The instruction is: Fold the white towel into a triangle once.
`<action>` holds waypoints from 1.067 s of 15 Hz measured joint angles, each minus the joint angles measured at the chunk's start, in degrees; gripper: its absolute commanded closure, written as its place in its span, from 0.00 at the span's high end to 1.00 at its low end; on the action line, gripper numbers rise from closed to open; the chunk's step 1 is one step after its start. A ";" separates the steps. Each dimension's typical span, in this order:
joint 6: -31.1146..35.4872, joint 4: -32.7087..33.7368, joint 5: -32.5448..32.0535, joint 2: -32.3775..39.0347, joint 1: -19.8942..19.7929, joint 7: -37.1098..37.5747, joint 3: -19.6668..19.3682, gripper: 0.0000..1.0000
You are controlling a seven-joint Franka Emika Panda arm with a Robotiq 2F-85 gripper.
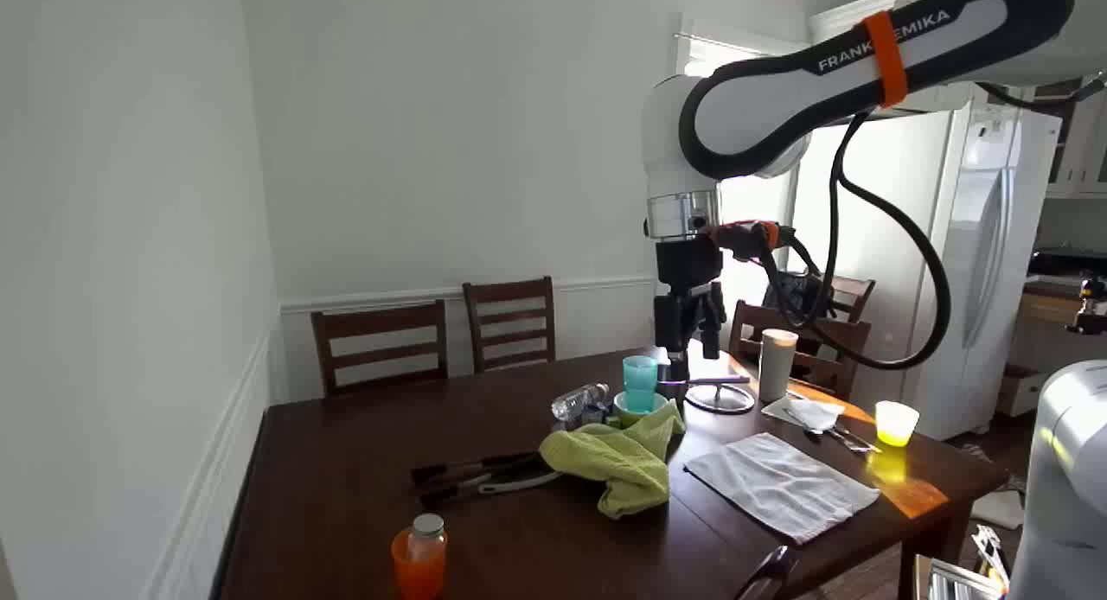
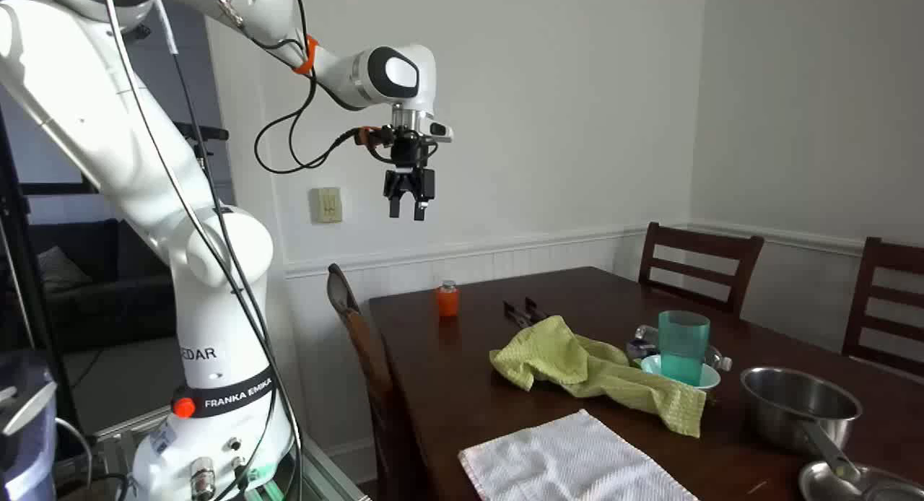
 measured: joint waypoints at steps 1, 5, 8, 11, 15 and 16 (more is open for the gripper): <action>0.00 0.00 0.00 0.00 0.00 0.00 0.00 1.00; 0.01 0.00 0.00 0.00 0.00 0.00 0.00 1.00; 0.01 0.00 0.00 0.00 0.00 0.00 0.00 1.00; 0.01 -0.60 -0.42 0.25 -0.43 0.14 -0.29 1.00; 3.23 -5.74 -4.98 1.05 -5.18 2.60 -2.56 1.00; 5.22 -7.14 -6.70 1.18 -6.72 3.53 -3.16 1.00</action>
